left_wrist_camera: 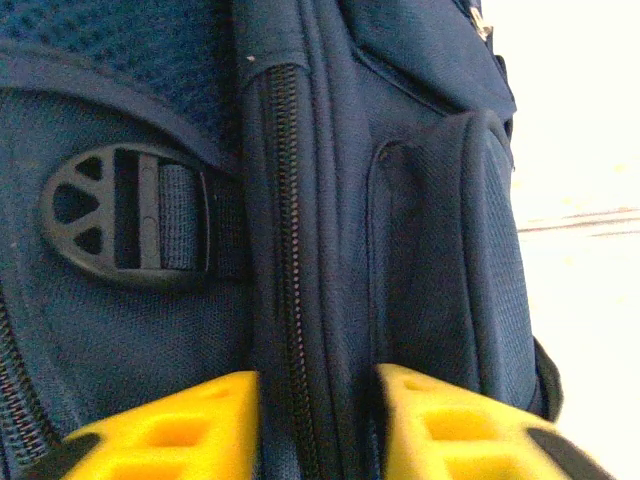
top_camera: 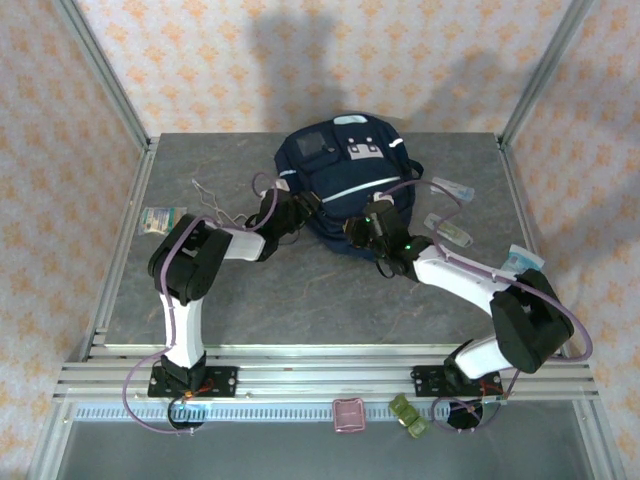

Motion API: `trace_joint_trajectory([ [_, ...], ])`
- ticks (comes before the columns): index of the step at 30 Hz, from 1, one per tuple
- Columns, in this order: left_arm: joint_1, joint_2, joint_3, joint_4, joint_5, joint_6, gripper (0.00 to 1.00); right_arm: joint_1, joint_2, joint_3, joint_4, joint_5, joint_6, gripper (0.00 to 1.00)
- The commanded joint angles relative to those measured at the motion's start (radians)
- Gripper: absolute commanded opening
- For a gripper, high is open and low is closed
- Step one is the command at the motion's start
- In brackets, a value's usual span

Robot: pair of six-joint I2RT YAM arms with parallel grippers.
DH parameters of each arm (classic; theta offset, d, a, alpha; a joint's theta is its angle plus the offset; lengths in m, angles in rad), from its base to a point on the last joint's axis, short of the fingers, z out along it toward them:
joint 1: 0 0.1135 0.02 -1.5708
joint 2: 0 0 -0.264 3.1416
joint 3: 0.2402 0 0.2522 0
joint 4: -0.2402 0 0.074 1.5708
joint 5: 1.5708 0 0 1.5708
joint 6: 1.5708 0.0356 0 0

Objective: Pack books, pencil case, and school supplies into a backpack

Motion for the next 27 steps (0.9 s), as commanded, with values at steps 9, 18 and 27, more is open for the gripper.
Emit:
trace_joint_trajectory([
  [9, 0.013, -0.014, 0.033, 0.159, 0.062, -0.08, 0.0, -0.005, -0.012, -0.002, -0.002, 0.035, -0.024, 0.35],
  [18, 0.013, -0.139, 0.036, 0.118, 0.099, -0.104, 0.0, -0.005, 0.105, 0.099, -0.047, 0.051, -0.106, 0.36],
  [27, 0.013, -0.13, 0.046, 0.155, 0.117, -0.143, 0.0, -0.005, 0.206, 0.189, -0.077, 0.111, -0.102, 0.3],
])
